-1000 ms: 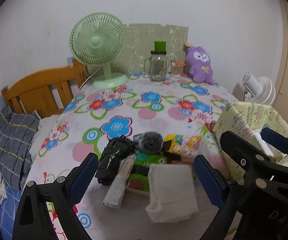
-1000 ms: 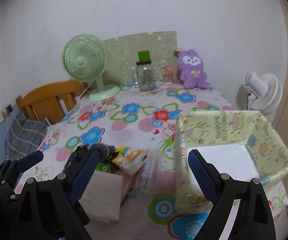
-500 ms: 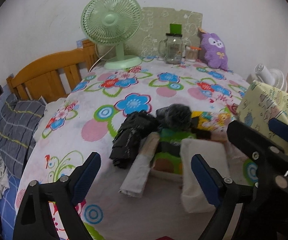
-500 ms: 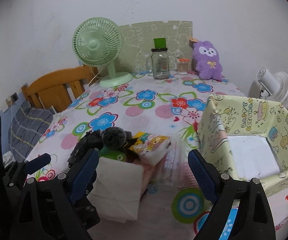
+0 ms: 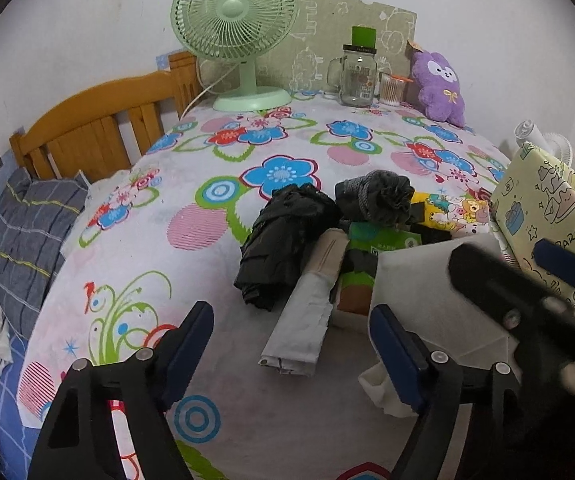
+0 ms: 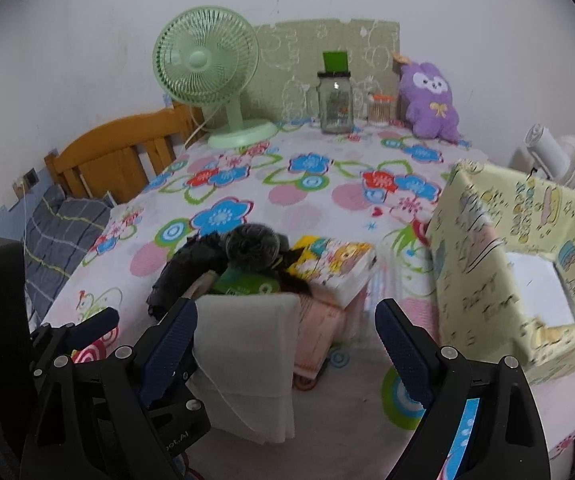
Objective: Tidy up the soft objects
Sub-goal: 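Grasp the white cloth with the right tool while the left tool grasps the beige rolled item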
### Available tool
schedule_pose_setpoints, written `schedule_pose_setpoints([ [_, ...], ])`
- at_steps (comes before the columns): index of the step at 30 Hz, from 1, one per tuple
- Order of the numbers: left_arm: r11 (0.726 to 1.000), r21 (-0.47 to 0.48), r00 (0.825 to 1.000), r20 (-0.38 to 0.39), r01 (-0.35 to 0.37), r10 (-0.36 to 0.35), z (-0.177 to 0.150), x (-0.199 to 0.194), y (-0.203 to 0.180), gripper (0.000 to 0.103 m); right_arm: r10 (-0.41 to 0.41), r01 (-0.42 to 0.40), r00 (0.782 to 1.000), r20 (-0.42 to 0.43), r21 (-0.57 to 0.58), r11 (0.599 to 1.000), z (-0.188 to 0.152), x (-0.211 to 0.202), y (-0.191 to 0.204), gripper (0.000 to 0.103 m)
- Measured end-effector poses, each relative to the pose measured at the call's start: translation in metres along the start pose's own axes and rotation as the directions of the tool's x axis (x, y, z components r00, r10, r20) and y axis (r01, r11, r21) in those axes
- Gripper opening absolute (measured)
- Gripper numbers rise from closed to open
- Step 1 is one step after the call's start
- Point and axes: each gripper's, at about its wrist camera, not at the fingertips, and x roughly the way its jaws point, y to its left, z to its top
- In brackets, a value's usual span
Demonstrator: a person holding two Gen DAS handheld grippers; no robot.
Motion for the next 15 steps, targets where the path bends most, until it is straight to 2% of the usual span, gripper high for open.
schedule_pose_setpoints([
  [7,0.999,-0.002,0.999,0.003,0.048,-0.048,-0.001,0.001,0.002,0.071,0.015,-0.016,0.998,-0.067,-0.021,1.0,-0.004,0.018,0.013,0.093],
  [9,0.998,-0.007,0.998,-0.005,0.064,-0.064,-0.001,0.002,0.003,0.065,0.014,-0.016,0.996,-0.083,-0.022,1.0,-0.005,0.024,0.015,0.093],
  [11,0.996,-0.022,0.996,-0.021,0.088,-0.088,-0.002,0.003,0.006,0.051,0.014,-0.016,0.995,-0.097,-0.021,1.0,-0.006,0.028,0.016,0.093],
  [15,0.996,-0.019,0.994,-0.067,0.086,-0.087,-0.006,0.011,0.009,0.043,0.023,-0.027,0.993,-0.113,-0.032,0.999,-0.007,0.033,0.02,0.087],
])
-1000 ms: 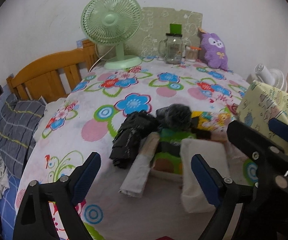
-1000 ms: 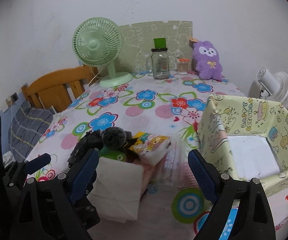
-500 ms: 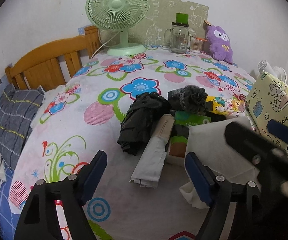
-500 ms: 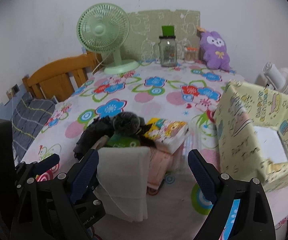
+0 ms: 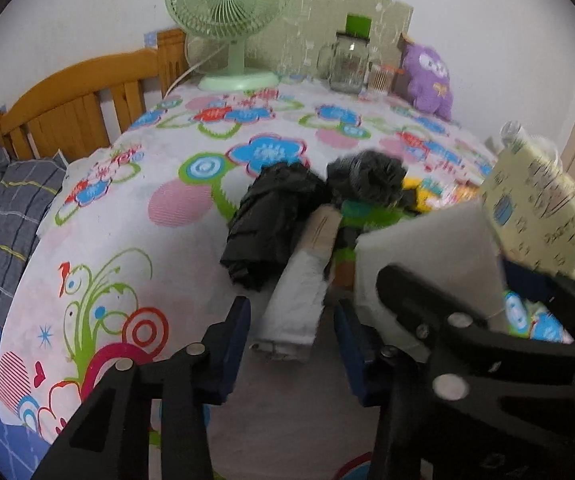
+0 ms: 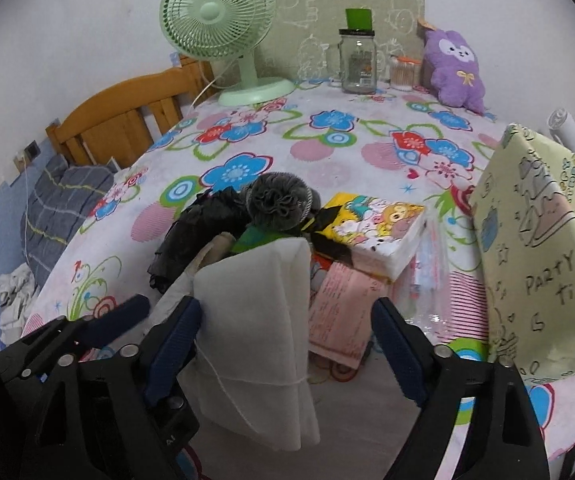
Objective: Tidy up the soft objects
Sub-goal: 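Grasp the white cloth with the right tool while the left tool grasps the beige rolled item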
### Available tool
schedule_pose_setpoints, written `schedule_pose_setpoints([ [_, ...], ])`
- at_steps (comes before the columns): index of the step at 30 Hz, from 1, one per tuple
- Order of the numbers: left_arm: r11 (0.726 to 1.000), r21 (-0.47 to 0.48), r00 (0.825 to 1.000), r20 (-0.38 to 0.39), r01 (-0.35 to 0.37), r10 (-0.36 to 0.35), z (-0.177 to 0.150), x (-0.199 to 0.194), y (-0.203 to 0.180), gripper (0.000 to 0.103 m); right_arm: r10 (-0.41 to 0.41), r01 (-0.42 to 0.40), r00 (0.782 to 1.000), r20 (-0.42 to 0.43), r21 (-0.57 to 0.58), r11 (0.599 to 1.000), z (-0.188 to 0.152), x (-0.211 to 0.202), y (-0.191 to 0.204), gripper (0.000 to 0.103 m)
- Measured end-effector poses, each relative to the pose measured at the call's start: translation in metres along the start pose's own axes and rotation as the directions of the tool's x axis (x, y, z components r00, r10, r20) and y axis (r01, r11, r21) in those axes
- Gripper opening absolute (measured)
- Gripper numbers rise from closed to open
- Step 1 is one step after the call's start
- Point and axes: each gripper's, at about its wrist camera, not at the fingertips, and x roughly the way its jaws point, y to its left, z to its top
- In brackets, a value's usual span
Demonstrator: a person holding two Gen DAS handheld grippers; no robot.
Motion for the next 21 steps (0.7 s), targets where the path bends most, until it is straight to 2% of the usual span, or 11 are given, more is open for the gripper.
schedule_pose_setpoints([
  [3,1.0,0.017,1.0,0.013,-0.01,0.009,-0.001,-0.001,-0.002,0.04,0.008,-0.008,1.0,-0.01,-0.011,1.0,-0.001,0.003,0.003,0.077],
  [4,1.0,0.018,1.0,0.016,-0.012,0.012,-0.001,-0.001,-0.002,0.036,0.012,-0.012,1.0,-0.013,-0.014,1.0,-0.001,0.003,0.004,0.075],
  [9,0.999,0.032,1.0,0.016,-0.004,0.003,0.001,0.0,-0.005,0.023,0.033,-0.033,0.999,-0.018,-0.026,0.999,-0.002,0.002,0.006,0.047],
  [15,0.999,0.052,0.999,0.038,-0.013,0.011,0.004,-0.007,-0.014,0.018,0.03,-0.03,1.0,0.001,-0.036,0.999,0.0,-0.007,0.006,0.032],
  [21,0.998,0.057,0.999,0.05,-0.018,0.015,0.009,-0.014,-0.02,0.018,0.034,-0.034,0.999,0.017,-0.035,0.999,0.003,-0.016,0.002,0.026],
])
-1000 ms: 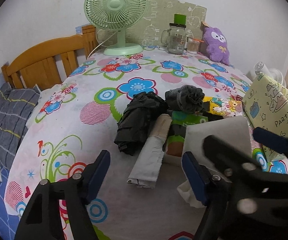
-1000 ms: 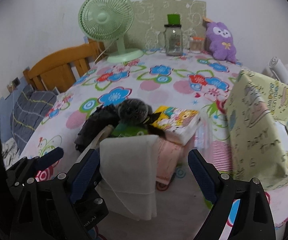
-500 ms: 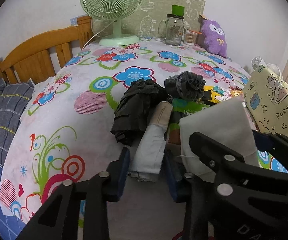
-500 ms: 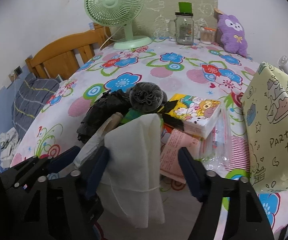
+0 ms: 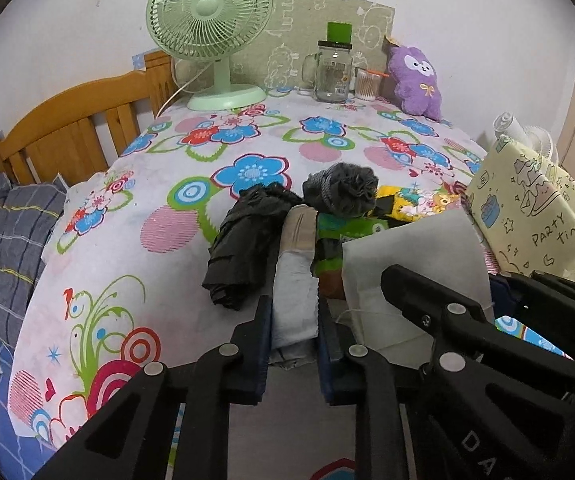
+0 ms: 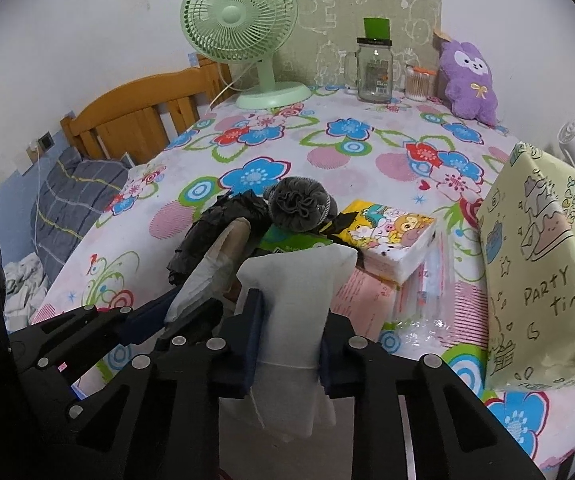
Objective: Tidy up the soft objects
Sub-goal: 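Grasp the white cloth with the right tool while the left tool grasps the beige rolled item, then carry the white cloth and beige rolled item with both tools over the yellow-green box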
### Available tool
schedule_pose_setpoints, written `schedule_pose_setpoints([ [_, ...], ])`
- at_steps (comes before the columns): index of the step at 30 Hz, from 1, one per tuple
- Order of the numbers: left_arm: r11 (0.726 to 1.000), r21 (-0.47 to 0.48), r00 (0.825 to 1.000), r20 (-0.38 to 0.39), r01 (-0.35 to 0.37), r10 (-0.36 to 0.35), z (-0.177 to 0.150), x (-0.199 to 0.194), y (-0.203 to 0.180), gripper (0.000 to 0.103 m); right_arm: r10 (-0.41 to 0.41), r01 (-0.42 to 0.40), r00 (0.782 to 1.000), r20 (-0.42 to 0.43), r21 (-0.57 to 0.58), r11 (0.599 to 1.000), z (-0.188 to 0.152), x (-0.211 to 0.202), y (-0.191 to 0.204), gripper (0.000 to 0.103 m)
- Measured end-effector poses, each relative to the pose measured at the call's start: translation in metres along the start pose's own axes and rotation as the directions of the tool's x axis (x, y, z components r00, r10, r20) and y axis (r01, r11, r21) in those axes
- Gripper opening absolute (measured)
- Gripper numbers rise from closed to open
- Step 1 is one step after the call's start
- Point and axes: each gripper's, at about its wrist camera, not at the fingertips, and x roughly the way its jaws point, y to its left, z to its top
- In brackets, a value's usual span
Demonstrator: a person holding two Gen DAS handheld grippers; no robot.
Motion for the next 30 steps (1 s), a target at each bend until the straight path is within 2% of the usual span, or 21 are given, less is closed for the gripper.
schedule_pose_setpoints([
  [12,1.0,0.011,0.999,0.039,-0.005,0.004,0.02,-0.02,-0.019,0.018,-0.009,0.008,0.999,0.039,0.017,1.0,0.014,-0.026,-0.014,0.023],
  [30,0.999,0.033,0.992,0.125,0.011,-0.015,0.049,-0.058,-0.048,0.018,-0.067,0.064,0.99,0.125,0.024,0.998,0.037,-0.079,-0.033,0.023],
])
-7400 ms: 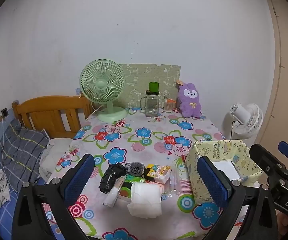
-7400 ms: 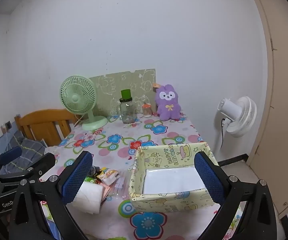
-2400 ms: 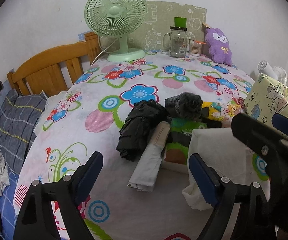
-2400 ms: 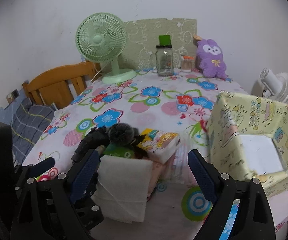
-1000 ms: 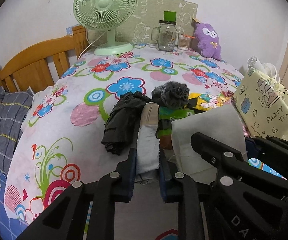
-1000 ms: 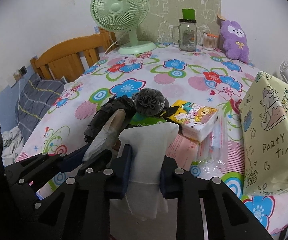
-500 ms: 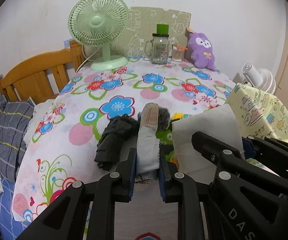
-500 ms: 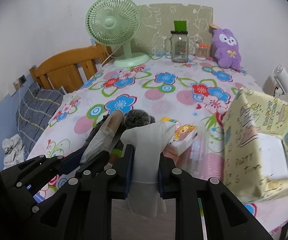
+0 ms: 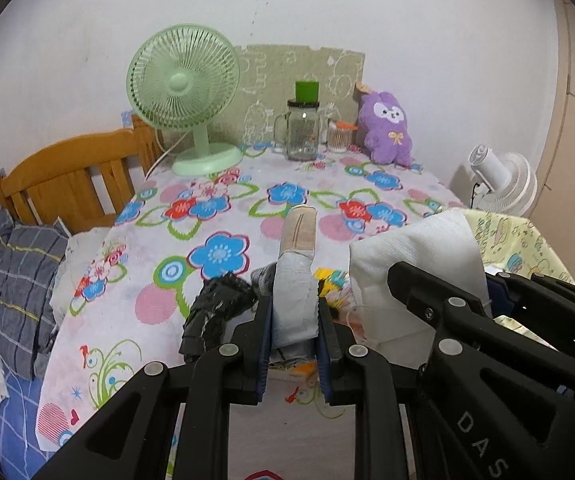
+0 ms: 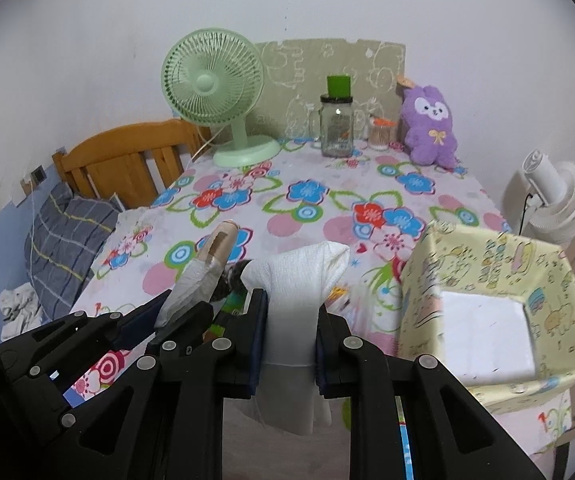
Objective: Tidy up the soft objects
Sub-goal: 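Carry the white cloth and beige rolled item with both tools over the yellow-green box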
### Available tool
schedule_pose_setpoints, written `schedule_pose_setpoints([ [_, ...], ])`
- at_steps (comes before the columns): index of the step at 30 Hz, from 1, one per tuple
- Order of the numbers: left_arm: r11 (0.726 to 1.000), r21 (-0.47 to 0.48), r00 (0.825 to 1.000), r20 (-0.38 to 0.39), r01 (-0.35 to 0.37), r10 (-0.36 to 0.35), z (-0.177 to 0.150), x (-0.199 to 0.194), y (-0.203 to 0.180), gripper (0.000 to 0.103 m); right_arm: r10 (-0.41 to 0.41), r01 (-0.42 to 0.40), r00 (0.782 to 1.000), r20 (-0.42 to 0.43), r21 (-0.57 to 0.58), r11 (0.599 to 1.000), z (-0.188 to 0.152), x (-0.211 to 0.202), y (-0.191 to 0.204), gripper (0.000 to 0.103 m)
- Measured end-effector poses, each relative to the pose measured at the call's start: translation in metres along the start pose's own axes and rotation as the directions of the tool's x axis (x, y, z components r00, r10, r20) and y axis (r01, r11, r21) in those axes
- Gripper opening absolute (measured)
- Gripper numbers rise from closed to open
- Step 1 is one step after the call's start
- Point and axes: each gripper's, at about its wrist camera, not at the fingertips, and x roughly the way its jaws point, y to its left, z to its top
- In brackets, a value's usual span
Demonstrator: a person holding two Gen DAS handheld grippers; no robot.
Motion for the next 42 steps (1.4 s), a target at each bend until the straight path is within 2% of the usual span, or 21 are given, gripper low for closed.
schedule_pose_setpoints([
  [11,1.0,0.023,0.999,0.05,0.005,-0.006,0.019,-0.02,-0.025,0.018,-0.011,0.01,0.998,0.055,0.013,1.0,0.015,-0.029,-0.021,0.023],
  [21,0.998,0.047,0.996,0.078,0.039,-0.043,0.034,-0.025,-0.052,0.018,-0.029,0.026,0.996,0.084,0.033,0.999,0.027,-0.043,-0.049,0.023],
  [42,0.985,0.114,0.988,0.062,0.133,-0.14,0.051,0.002,-0.118,0.018,-0.103,0.093,0.991,0.087,0.112,0.989,0.032,-0.043,-0.122,0.023],
])
